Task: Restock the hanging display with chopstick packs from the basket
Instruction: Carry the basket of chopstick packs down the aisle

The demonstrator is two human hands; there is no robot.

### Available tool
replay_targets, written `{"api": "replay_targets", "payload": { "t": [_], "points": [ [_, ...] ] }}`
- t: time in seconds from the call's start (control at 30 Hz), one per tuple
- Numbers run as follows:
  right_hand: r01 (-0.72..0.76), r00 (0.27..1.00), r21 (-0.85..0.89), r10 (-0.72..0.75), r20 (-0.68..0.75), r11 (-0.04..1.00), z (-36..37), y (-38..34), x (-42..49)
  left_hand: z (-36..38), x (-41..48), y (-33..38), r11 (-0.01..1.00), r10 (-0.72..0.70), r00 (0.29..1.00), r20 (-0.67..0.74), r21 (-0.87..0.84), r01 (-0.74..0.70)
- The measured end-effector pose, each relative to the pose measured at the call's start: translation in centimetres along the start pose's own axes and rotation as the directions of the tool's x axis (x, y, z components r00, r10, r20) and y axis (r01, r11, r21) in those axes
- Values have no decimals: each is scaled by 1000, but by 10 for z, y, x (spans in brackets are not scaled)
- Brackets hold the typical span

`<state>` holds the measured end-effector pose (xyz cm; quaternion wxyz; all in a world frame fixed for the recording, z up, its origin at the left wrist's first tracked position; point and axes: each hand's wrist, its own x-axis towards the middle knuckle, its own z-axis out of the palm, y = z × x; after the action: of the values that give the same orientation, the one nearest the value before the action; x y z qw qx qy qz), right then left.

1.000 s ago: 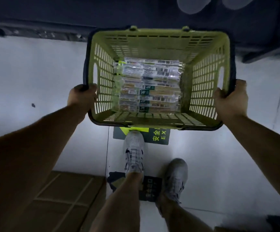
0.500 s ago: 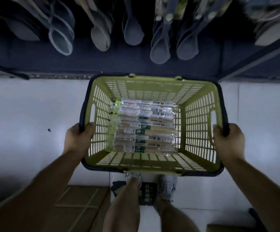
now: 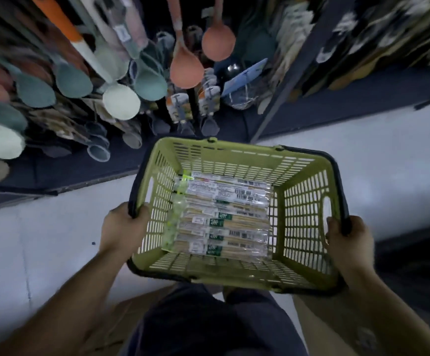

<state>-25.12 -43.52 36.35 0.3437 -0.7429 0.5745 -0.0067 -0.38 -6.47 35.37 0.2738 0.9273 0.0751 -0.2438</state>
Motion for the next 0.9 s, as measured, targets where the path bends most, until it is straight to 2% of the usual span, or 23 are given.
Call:
{"api": "replay_targets", "payload": {
  "t": [0.27,0.63,0.9],
  "points": [
    [-177,966,225,213,-149,958,-67,35,-4,23,0,120,967,217,973,74,117,-224],
    [-191,897,432,336,-289,882,-173,62,64,104,-9,311,896,414,890,188,86,-435],
    [-302,769,460,498,-400,835,-231,95,154,214,11,479,809,508,793,336,128,-573]
  ]
}}
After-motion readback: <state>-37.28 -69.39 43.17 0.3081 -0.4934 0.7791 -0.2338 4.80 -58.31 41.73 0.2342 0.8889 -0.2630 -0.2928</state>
